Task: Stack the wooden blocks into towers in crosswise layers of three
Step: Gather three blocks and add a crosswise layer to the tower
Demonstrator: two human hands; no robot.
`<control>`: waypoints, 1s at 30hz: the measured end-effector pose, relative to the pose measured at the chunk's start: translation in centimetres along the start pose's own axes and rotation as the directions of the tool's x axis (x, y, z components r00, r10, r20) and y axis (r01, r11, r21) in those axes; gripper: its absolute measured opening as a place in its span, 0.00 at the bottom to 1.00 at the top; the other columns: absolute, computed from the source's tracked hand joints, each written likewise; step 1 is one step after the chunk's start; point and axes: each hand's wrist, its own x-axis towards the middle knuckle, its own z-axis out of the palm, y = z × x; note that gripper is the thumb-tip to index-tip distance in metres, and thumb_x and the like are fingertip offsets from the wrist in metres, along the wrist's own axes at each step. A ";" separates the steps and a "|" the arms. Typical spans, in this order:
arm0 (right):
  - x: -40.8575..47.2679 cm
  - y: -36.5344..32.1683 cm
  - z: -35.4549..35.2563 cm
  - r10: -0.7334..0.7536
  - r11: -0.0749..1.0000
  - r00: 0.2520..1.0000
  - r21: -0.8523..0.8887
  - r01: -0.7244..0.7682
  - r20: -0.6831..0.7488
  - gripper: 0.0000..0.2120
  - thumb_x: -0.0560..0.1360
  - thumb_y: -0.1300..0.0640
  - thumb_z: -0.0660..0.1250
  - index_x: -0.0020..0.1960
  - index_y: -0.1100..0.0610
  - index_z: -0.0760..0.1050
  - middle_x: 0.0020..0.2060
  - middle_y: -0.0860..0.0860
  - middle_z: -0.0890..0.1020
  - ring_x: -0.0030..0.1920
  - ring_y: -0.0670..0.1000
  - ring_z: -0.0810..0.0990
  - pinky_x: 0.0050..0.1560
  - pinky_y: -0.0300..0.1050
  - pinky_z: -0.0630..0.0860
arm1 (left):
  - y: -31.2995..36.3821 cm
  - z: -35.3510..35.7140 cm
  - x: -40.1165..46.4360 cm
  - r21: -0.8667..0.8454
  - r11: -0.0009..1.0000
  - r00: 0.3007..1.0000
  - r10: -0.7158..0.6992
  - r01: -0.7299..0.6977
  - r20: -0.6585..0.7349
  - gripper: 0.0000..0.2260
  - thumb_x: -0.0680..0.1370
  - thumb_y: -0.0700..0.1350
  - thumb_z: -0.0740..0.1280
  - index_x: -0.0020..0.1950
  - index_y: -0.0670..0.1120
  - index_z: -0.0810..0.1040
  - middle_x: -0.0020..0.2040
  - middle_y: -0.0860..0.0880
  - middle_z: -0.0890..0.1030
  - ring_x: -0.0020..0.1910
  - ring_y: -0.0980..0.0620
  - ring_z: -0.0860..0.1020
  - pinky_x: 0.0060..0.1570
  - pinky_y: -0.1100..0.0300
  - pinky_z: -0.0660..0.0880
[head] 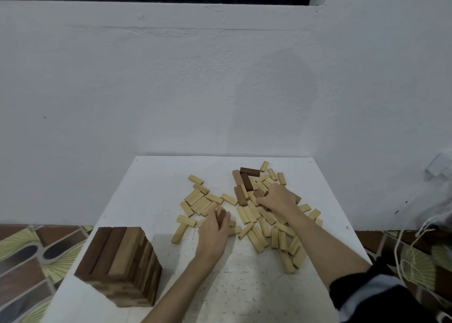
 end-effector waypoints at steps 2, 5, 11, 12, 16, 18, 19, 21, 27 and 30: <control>-0.3 0.2 0.1 0.003 0.996 1.000 0.088 0.000 -0.032 0.19 0.68 0.51 0.68 0.26 0.55 0.61 0.21 0.46 0.65 0.23 0.47 0.64 0.26 0.38 0.59 | 0.1 -0.3 -0.3 -0.035 0.999 1.000 0.000 0.000 0.014 0.10 0.81 0.48 0.58 0.42 0.46 0.66 0.34 0.53 0.67 0.32 0.57 0.66 0.30 0.67 0.64; -1.2 0.6 -0.1 0.020 0.938 0.997 0.347 0.006 -0.072 0.18 0.68 0.51 0.68 0.25 0.56 0.65 0.17 0.44 0.67 0.23 0.47 0.66 0.29 0.39 0.64 | 0.0 -0.8 -0.7 -0.079 0.997 0.997 -0.020 0.025 0.074 0.08 0.81 0.46 0.58 0.45 0.45 0.64 0.35 0.52 0.67 0.32 0.57 0.66 0.30 0.67 0.63; -4.2 0.7 0.3 0.003 0.827 0.999 0.562 0.026 -0.052 0.13 0.69 0.55 0.70 0.30 0.60 0.73 0.23 0.50 0.72 0.26 0.47 0.70 0.35 0.43 0.71 | -0.1 -0.8 -1.1 -0.101 0.991 0.986 -0.069 0.084 0.149 0.03 0.81 0.40 0.53 0.48 0.44 0.61 0.39 0.50 0.66 0.36 0.55 0.66 0.33 0.66 0.64; -4.7 0.6 0.3 0.008 0.832 0.998 0.554 0.025 -0.058 0.12 0.69 0.55 0.70 0.31 0.59 0.73 0.23 0.49 0.73 0.26 0.46 0.71 0.35 0.42 0.72 | -0.1 -0.8 -1.2 -0.101 0.992 0.988 -0.055 0.070 0.146 0.03 0.81 0.40 0.53 0.47 0.43 0.61 0.39 0.50 0.65 0.36 0.55 0.66 0.33 0.67 0.64; -6.2 0.4 -0.3 0.051 0.751 0.996 0.660 0.008 -0.071 0.12 0.69 0.56 0.71 0.32 0.61 0.74 0.21 0.50 0.70 0.21 0.45 0.67 0.32 0.42 0.70 | -0.2 -1.1 -2.0 -0.117 0.991 0.987 -0.052 0.071 0.155 0.07 0.81 0.42 0.56 0.44 0.46 0.61 0.39 0.51 0.64 0.36 0.56 0.64 0.33 0.70 0.65; -7.5 0.0 -0.5 0.048 0.675 0.999 0.737 -0.014 -0.024 0.14 0.71 0.56 0.72 0.31 0.59 0.70 0.21 0.49 0.67 0.21 0.45 0.63 0.27 0.37 0.66 | -0.7 -1.3 -2.5 -0.078 0.994 0.983 -0.059 0.073 0.173 0.05 0.81 0.45 0.59 0.47 0.46 0.64 0.41 0.51 0.65 0.37 0.57 0.64 0.34 0.67 0.65; -8.3 -0.1 -0.3 0.019 0.669 1.000 0.743 -0.012 -0.001 0.16 0.71 0.57 0.72 0.30 0.59 0.69 0.21 0.49 0.67 0.22 0.46 0.63 0.26 0.35 0.65 | -1.2 -1.3 -2.8 -0.043 0.997 0.982 -0.058 0.067 0.181 0.05 0.80 0.46 0.60 0.49 0.46 0.66 0.44 0.51 0.67 0.37 0.59 0.65 0.34 0.68 0.65; -9.9 -0.3 0.5 -0.049 0.712 0.998 0.702 0.010 0.036 0.16 0.71 0.57 0.72 0.30 0.59 0.70 0.23 0.51 0.68 0.26 0.49 0.66 0.31 0.34 0.67 | -1.9 -1.3 -3.3 0.043 0.997 0.976 -0.065 0.058 0.206 0.09 0.80 0.48 0.61 0.56 0.45 0.68 0.52 0.49 0.67 0.41 0.59 0.66 0.36 0.72 0.66; -12.4 -0.4 2.2 -0.087 0.785 0.994 0.619 0.030 0.062 0.12 0.69 0.57 0.73 0.29 0.58 0.76 0.27 0.44 0.78 0.35 0.43 0.78 0.37 0.38 0.74 | -2.4 -1.9 -3.8 0.371 0.924 0.971 0.001 -0.093 0.240 0.11 0.77 0.47 0.65 0.58 0.47 0.76 0.56 0.48 0.72 0.58 0.46 0.67 0.57 0.56 0.68; -13.0 -0.4 2.7 -0.106 0.865 0.993 0.498 0.065 0.055 0.09 0.67 0.54 0.74 0.34 0.58 0.77 0.33 0.46 0.80 0.40 0.46 0.80 0.41 0.43 0.76 | -2.7 -2.0 -4.0 0.325 0.936 0.936 0.014 -0.137 0.352 0.13 0.71 0.41 0.71 0.55 0.47 0.79 0.53 0.47 0.76 0.56 0.46 0.72 0.54 0.56 0.73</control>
